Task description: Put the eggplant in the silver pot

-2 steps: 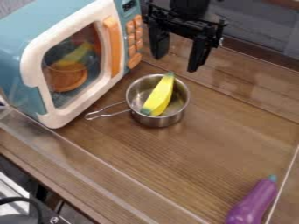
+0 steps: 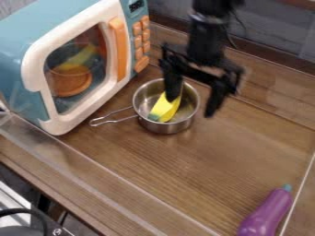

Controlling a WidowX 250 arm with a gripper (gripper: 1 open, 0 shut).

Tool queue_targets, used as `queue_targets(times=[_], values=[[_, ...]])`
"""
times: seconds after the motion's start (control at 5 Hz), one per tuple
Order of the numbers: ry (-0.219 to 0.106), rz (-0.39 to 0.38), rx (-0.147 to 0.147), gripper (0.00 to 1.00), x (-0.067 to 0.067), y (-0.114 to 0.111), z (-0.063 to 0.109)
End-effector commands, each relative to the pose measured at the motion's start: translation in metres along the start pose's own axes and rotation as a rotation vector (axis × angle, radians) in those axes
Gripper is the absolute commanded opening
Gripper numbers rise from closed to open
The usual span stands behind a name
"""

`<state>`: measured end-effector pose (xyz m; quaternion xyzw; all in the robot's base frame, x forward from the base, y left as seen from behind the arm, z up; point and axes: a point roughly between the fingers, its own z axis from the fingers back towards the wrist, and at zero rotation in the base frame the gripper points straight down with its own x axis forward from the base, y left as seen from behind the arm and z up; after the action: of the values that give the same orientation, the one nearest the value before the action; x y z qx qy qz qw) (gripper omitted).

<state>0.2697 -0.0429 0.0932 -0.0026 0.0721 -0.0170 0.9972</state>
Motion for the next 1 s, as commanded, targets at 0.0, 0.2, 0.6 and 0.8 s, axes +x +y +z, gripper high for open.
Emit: queue_targets(times=[0.0, 0.2, 0.6, 0.8], values=[[-0.094, -0.089, -0.007, 1.00, -0.011, -0.031, 0.012], [-0.129, -0.134, -0.003, 1.00, -0.018, -0.057, 0.005], [-0.196, -0.131, 0.005, 1.00, -0.039, -0.111, -0.003], [-0.204, -0.122, -0.003, 1.00, -0.047, -0.114, -0.012]])
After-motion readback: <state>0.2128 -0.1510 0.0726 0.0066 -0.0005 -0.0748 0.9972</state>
